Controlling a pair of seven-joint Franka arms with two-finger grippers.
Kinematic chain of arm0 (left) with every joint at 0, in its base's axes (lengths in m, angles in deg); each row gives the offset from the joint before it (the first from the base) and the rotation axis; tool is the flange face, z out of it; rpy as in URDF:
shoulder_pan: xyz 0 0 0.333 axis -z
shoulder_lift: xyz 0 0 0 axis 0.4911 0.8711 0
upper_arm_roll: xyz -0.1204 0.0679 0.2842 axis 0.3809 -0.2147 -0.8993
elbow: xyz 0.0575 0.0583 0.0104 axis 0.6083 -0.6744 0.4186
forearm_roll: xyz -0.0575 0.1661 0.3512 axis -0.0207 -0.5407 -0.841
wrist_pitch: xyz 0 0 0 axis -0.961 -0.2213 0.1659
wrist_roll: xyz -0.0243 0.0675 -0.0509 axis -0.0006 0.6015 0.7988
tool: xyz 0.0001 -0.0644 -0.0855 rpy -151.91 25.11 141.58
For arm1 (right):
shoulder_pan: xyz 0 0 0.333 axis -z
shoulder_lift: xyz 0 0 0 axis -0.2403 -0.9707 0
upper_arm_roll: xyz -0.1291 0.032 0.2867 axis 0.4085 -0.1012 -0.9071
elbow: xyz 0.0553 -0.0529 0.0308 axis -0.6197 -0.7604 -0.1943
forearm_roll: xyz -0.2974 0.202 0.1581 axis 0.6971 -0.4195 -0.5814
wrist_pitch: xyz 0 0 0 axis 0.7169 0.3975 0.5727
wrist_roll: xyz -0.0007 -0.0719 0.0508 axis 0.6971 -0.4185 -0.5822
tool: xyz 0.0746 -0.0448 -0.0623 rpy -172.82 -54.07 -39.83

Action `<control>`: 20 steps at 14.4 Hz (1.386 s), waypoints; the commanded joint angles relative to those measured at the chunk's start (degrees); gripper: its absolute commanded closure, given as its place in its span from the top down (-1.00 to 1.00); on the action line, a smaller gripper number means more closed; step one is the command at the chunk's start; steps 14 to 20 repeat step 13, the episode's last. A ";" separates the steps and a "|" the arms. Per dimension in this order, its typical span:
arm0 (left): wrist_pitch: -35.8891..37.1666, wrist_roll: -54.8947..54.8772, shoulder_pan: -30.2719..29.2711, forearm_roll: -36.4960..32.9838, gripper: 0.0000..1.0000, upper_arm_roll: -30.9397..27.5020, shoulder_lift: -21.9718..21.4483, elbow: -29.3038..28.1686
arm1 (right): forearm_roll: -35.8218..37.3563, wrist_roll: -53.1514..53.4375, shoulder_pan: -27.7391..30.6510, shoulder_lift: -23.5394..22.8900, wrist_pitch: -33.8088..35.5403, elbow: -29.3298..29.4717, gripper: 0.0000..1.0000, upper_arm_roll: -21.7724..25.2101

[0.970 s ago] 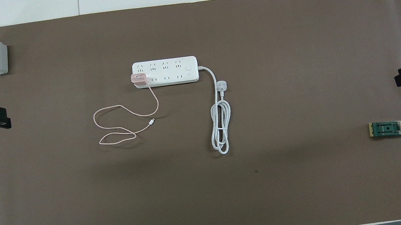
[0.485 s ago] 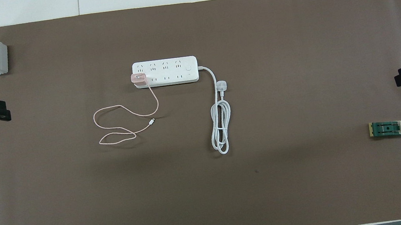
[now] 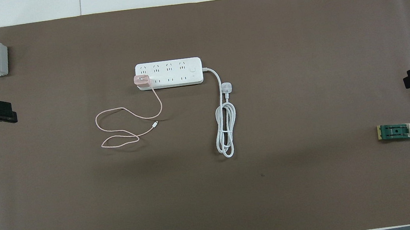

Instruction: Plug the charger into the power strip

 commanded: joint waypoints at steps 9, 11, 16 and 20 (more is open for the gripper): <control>1.46 -5.21 0.50 0.61 1.00 0.28 -1.71 -1.55 | -1.19 -1.29 1.02 1.43 -0.14 -1.59 1.00 -0.49; 1.46 -5.93 0.50 0.61 1.00 0.20 -1.71 -1.55 | -1.19 -1.20 0.93 1.43 -0.14 -1.59 1.00 -0.58; 1.46 -6.01 0.50 0.61 1.00 0.20 -1.71 -1.55 | -1.19 -1.29 0.93 1.43 -0.14 -1.59 1.00 -0.58; 1.46 -6.01 0.50 0.61 1.00 0.20 -1.71 -1.55 | -1.19 -1.29 0.93 1.43 -0.14 -1.59 1.00 -0.58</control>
